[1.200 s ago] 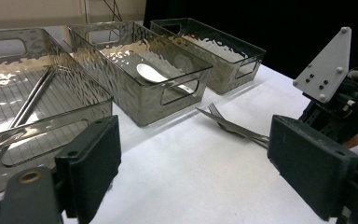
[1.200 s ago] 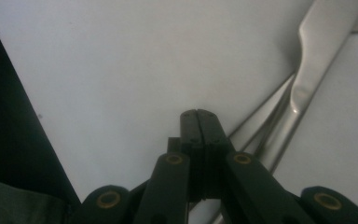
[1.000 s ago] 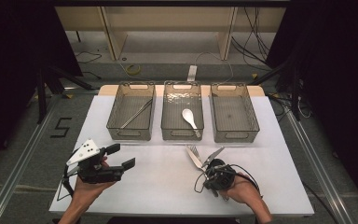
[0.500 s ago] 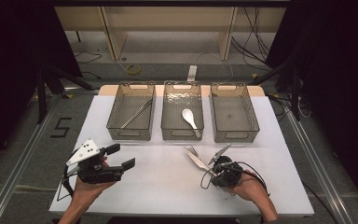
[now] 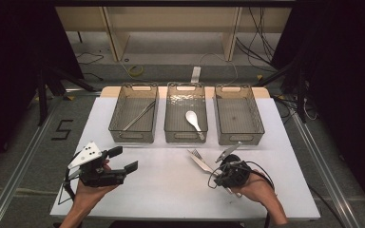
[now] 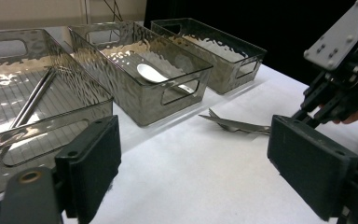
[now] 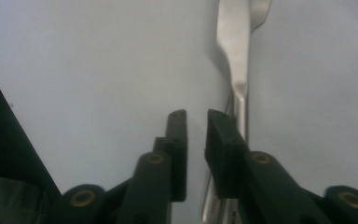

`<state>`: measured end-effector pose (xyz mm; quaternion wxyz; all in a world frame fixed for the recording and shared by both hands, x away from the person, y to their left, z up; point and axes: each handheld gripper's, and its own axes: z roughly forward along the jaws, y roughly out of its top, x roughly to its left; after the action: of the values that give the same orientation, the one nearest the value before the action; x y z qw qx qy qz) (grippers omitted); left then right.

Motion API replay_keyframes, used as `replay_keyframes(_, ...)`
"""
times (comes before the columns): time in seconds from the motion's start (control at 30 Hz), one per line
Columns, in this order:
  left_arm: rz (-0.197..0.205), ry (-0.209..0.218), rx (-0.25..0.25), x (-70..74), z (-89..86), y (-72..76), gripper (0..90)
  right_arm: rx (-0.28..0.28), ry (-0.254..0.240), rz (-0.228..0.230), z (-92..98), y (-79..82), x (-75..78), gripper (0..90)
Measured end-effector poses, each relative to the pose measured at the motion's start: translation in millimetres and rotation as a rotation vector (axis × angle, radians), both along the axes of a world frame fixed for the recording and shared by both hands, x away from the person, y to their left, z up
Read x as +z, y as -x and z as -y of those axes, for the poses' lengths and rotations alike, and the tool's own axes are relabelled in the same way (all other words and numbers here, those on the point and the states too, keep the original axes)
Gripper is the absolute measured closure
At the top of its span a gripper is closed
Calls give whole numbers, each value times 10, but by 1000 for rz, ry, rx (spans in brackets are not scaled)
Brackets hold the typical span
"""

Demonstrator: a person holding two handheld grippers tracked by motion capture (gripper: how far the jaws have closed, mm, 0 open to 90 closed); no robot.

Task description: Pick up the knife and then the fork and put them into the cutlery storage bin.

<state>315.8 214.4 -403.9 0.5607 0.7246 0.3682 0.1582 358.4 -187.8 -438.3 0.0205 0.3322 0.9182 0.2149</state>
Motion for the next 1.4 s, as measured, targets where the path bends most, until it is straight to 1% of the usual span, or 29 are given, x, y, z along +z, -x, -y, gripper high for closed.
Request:
replay_keyframes(0.03, 0, 0, 0, 0, 0, 1, 170, -18, 1, 12, 6, -5, 20, 668)
replay_keyframes(0.1, 1, 1, 1, 1, -1, 3, 170, -43, 4, 24, 20, -28, 26, 622)
replay_keyframes(0.17, 2, 1, 2, 2, -5, 3, 170, -65, 8, 24, 36, -52, 11, 522)
replay_keyframes(0.2, 2, 1, 2, 2, -6, 2, 170, -79, 15, 26, 34, -60, -2, 494)
replay_keyframes(0.27, 2, 1, 2, 2, -5, 2, 170, -87, 22, 33, 28, -75, -18, 433)
replay_keyframes(0.37, 5, 1, 2, 4, -5, 4, 170, -95, 21, 44, 19, -98, -24, 395)
replay_keyframes(0.4, 5, 3, 2, 4, -7, 4, 170, -99, 16, 40, 18, -107, -23, 387)
replay_keyframes(0.43, 6, 3, 2, 4, -8, 4, 170, -110, 13, 40, 16, -117, -24, 383)
replay_keyframes(0.47, 6, 6, 4, 4, -7, 4, 170, -109, 11, 36, 18, -123, -23, 378)
replay_keyframes(0.5, 6, 8, 4, 4, -8, 5, 170, -111, 10, 41, 22, -136, -28, 371)
replay_keyframes(0.53, 6, 8, 3, 4, -8, 4, 170, -117, 10, 32, 22, -141, -29, 368)
replay_keyframes(0.57, 5, 9, 3, 4, -6, 4, 170, -119, 11, 37, 23, -148, -34, 366)
replay_keyframes(0.67, 8, 3, -2, 2, -1, 5, 169, -118, 14, 27, 18, -164, -44, 365)
replay_keyframes(0.7, 9, 3, -3, 3, -1, 6, 170, -120, 14, 31, 13, -169, -52, 365)
replay_keyframes(0.73, 10, 3, -3, 3, -2, 6, 170, -112, 11, 25, 13, -178, -56, 365)
replay_keyframes(0.83, 8, 4, -3, 4, -8, 6, 170, -117, 14, 12, 5, -196, -67, 366)
replay_keyframes(1.1, 11, 5, -1, 4, -6, 6, 169, -109, 15, 4, -4, -234, -93, 375)
replay_keyframes(1.27, 9, 4, -2, 3, -8, 4, 170, -104, 12, -7, -16, -246, -102, 416)
replay_keyframes(1.4, 10, 6, -1, 3, -4, 5, 170, -94, 29, -10, -44, -257, -130, 470)
